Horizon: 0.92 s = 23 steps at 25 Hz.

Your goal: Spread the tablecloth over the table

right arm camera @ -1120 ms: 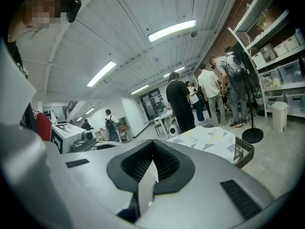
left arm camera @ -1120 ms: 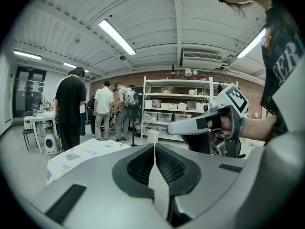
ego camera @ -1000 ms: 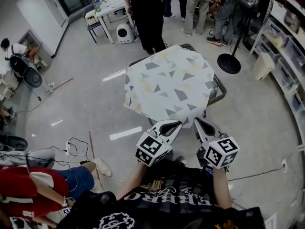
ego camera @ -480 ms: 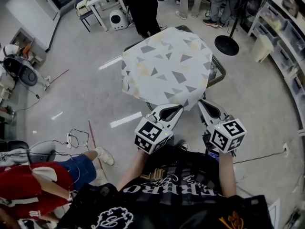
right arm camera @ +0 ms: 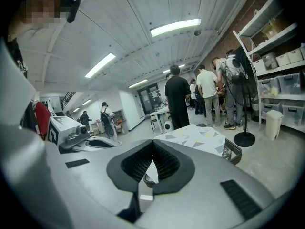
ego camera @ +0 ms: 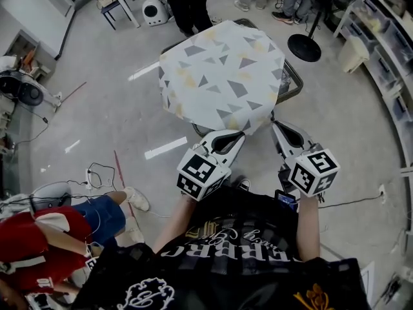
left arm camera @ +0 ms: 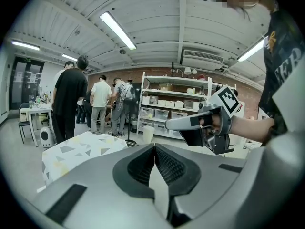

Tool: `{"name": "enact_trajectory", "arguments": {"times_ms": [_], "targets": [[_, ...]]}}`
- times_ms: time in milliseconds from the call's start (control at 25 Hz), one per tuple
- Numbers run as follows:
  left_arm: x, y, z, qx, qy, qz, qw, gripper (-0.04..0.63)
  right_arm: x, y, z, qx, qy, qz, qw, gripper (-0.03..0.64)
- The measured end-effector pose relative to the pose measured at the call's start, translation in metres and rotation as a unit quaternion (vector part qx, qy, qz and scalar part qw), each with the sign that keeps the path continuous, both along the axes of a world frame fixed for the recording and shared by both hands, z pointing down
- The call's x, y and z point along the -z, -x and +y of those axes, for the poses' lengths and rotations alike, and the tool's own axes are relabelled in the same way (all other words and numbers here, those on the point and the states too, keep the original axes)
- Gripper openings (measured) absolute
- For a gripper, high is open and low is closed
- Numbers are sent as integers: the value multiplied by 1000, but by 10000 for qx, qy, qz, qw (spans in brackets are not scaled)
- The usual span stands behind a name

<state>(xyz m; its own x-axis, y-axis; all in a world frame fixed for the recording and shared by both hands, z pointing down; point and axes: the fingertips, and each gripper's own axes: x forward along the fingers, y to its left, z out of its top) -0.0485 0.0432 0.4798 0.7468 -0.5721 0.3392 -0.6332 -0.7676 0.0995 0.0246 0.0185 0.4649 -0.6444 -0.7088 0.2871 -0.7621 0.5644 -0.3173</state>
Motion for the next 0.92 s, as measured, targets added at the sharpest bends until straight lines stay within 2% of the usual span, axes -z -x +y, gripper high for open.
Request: {"name": "enact_trajectory", "arguments": {"times_ms": [920], "targets": [[-19, -8, -10, -51, 215, -88, 9997, 20, -18, -3, -13, 58, 243, 56, 9997, 14]]}}
